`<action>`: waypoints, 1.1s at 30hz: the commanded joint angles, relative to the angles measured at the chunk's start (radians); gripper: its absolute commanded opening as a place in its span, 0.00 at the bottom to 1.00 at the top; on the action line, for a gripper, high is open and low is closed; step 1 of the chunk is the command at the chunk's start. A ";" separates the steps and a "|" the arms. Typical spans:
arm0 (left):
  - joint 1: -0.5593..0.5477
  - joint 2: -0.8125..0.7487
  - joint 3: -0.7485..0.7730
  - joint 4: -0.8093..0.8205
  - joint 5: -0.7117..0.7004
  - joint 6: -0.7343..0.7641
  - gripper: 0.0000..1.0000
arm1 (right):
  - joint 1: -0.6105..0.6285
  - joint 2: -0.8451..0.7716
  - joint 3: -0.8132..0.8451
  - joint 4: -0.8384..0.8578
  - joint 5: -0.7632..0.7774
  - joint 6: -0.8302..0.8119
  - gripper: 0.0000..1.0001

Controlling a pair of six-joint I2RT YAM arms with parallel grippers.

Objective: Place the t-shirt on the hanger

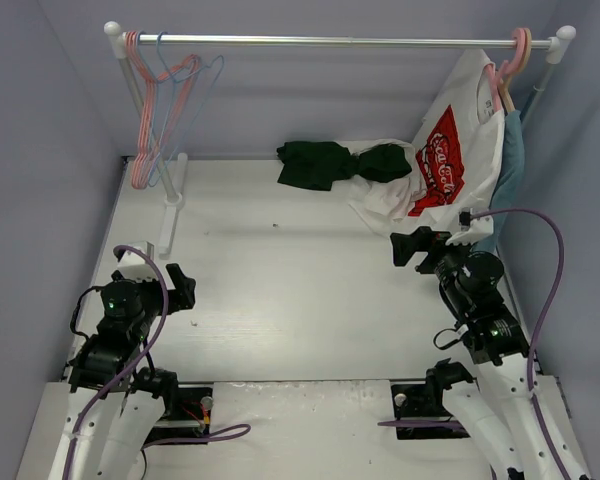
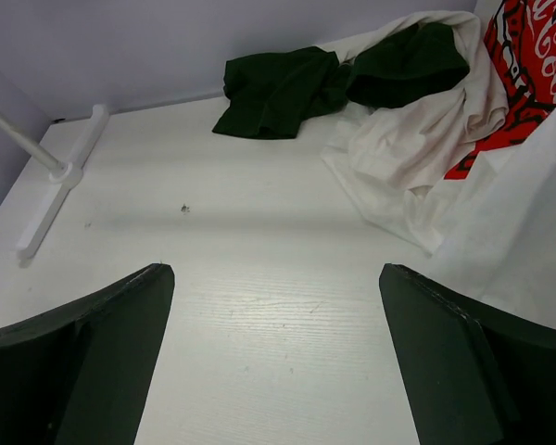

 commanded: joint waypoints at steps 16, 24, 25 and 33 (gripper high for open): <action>0.007 0.086 0.028 0.029 -0.028 -0.003 0.78 | 0.152 0.777 0.451 0.286 0.073 -0.056 0.98; 0.010 0.073 0.023 0.022 -0.045 -0.011 0.78 | 0.149 1.317 0.773 0.334 0.157 -0.078 0.99; 0.010 0.075 0.023 0.021 -0.046 -0.011 0.78 | 0.149 1.411 0.869 0.326 0.163 -0.081 0.99; 0.007 0.078 0.025 0.015 -0.039 -0.015 0.78 | 0.149 1.794 1.273 0.265 0.133 -0.042 0.99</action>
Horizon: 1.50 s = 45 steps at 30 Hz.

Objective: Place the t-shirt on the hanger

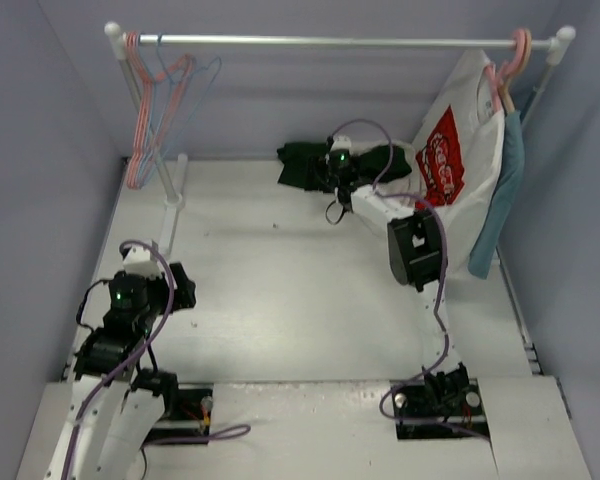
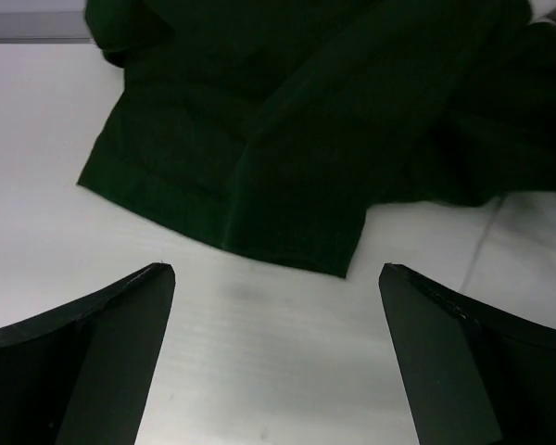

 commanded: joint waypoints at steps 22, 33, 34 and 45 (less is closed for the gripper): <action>-0.006 0.013 0.032 0.025 -0.001 -0.015 0.78 | 0.145 -0.183 0.187 0.166 -0.217 -0.288 0.00; -0.006 -0.015 0.032 0.016 -0.017 -0.020 0.78 | 0.270 -0.699 0.005 0.107 -0.448 -0.382 0.00; -0.004 -0.016 0.032 0.015 -0.018 -0.022 0.78 | 0.271 -0.734 -0.035 0.114 -0.437 -0.389 0.00; -0.004 -0.012 0.026 0.028 0.014 -0.026 0.78 | 0.262 -1.082 -0.655 -0.076 0.207 -0.229 0.07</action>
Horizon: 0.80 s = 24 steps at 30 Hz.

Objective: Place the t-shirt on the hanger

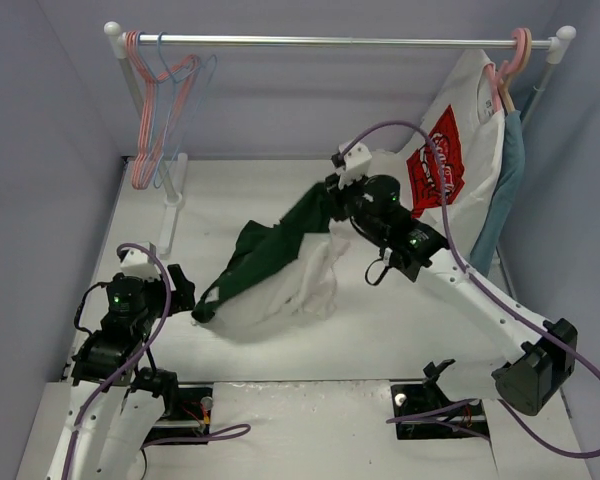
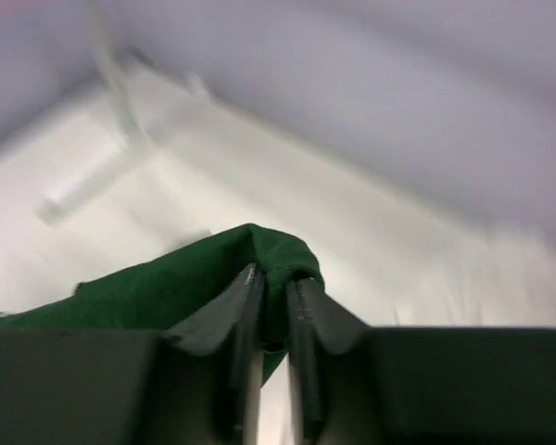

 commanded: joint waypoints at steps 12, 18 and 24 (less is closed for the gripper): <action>0.007 0.098 0.046 0.022 -0.044 -0.028 0.78 | 0.122 -0.079 -0.281 -0.109 -0.075 0.021 0.78; 0.010 0.104 0.051 -0.001 -0.110 -0.040 0.78 | 0.231 0.083 -0.271 -0.064 -0.124 0.019 0.76; 0.012 0.113 0.054 -0.017 -0.139 -0.054 0.78 | 0.297 0.287 -0.254 0.031 -0.141 0.038 0.73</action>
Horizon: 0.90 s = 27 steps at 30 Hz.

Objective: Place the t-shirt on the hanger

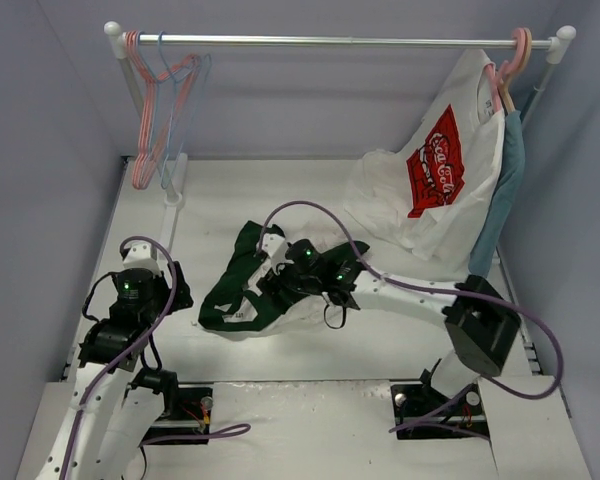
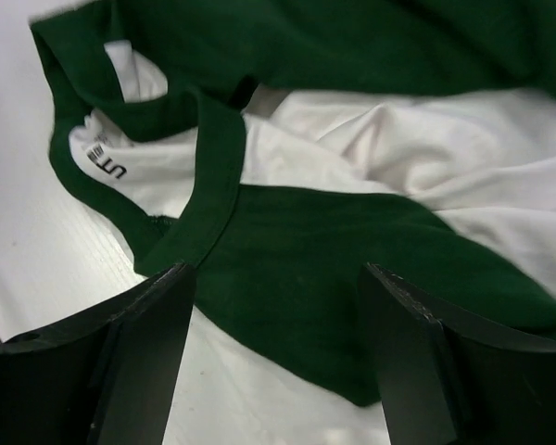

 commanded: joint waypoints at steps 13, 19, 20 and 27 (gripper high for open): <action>0.010 0.087 0.048 0.051 -0.019 -0.044 0.76 | 0.105 0.246 0.011 0.254 0.064 0.043 0.49; 0.008 0.269 0.095 0.077 0.068 -0.105 0.45 | 0.102 0.177 -0.049 0.267 0.153 0.043 0.00; 0.004 0.297 0.107 0.081 0.079 -0.113 0.44 | 0.102 0.166 -0.067 0.267 0.153 0.043 0.00; -0.071 0.511 0.144 0.152 0.055 -0.183 0.45 | 0.102 0.107 -0.130 0.277 0.185 0.043 0.00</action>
